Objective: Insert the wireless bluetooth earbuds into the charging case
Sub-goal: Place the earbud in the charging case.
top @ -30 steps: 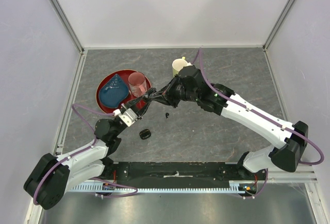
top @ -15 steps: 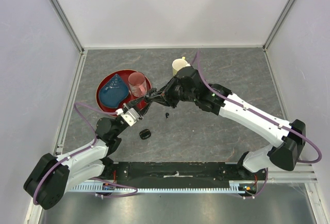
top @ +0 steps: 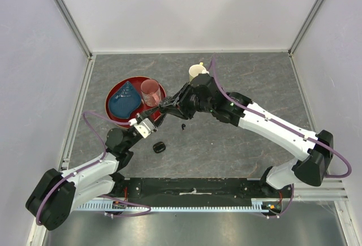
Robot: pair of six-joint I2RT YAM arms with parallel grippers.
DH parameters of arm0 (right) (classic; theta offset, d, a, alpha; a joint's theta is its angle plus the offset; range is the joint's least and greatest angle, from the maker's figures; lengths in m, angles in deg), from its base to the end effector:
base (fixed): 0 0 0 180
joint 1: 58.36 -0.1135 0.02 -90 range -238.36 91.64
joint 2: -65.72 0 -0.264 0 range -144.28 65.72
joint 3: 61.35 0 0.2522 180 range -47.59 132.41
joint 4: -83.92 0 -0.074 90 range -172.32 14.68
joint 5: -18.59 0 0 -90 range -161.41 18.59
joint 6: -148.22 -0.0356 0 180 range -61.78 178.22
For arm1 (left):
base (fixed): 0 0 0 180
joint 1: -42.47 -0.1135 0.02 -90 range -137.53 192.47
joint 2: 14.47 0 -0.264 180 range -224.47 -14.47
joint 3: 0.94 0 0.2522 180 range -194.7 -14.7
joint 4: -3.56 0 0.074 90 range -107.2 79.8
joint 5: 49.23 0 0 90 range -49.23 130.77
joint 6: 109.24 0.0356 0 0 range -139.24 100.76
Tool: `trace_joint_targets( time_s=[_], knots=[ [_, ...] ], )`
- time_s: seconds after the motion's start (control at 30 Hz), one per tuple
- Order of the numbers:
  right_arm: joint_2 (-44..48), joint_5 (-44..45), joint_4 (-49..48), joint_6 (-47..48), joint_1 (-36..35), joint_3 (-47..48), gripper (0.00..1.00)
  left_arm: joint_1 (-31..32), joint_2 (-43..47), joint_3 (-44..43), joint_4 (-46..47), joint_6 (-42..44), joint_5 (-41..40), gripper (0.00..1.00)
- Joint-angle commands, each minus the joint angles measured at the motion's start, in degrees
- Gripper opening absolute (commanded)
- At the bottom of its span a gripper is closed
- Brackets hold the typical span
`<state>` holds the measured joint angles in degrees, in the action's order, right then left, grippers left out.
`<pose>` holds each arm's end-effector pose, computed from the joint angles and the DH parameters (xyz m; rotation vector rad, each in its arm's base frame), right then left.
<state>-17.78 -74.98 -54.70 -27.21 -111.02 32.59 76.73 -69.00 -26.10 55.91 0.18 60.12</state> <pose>0.1997 0.2654 0.3652 0.6622 2.4083 1.3489 0.1468 -0.1143 0.2468 0.7944 0.9049 -0.4246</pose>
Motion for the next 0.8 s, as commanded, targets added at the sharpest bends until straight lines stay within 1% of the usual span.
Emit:
trace_joint_targets(
  time_s=[0.0,0.23,0.43,0.57,0.6,0.63,0.7,0.77],
  knots=[
    [2.3,5.9,-0.5,3.0,-0.3,3.3,0.48,0.9,1.2,-2.6,4.6,1.7,1.7,0.02],
    [4.8,7.4,-1.7,6.9,-0.2,3.8,0.48,0.9,0.6,-2.0,6.6,-1.7,0.6,0.02],
    [9.3,10.1,-4.0,13.6,-0.2,2.6,0.53,0.9,0.6,-0.8,9.5,-7.4,-1.6,0.02],
    [12.3,10.7,-4.8,22.1,-0.1,2.7,0.52,0.8,0.6,-0.4,12.5,-14.7,-2.0,0.02],
    [12.9,10.7,-4.9,25.7,-0.2,2.6,0.51,0.8,0.6,-0.6,12.5,-17.6,-1.9,0.02],
    [13.5,10.9,-4.9,28.0,-0.2,2.6,0.51,0.8,0.8,-0.6,12.7,-18.9,-1.7,0.02],
    [14.9,11.3,-4.8,32.8,-0.2,2.3,0.51,0.8,1.1,-0.8,13.0,-23.3,-0.2,0.02],
    [15.4,10.7,-4.2,35.7,-0.1,2.5,0.49,0.8,1.3,-1.3,13.1,-25.5,1.0,0.02]
  ],
)
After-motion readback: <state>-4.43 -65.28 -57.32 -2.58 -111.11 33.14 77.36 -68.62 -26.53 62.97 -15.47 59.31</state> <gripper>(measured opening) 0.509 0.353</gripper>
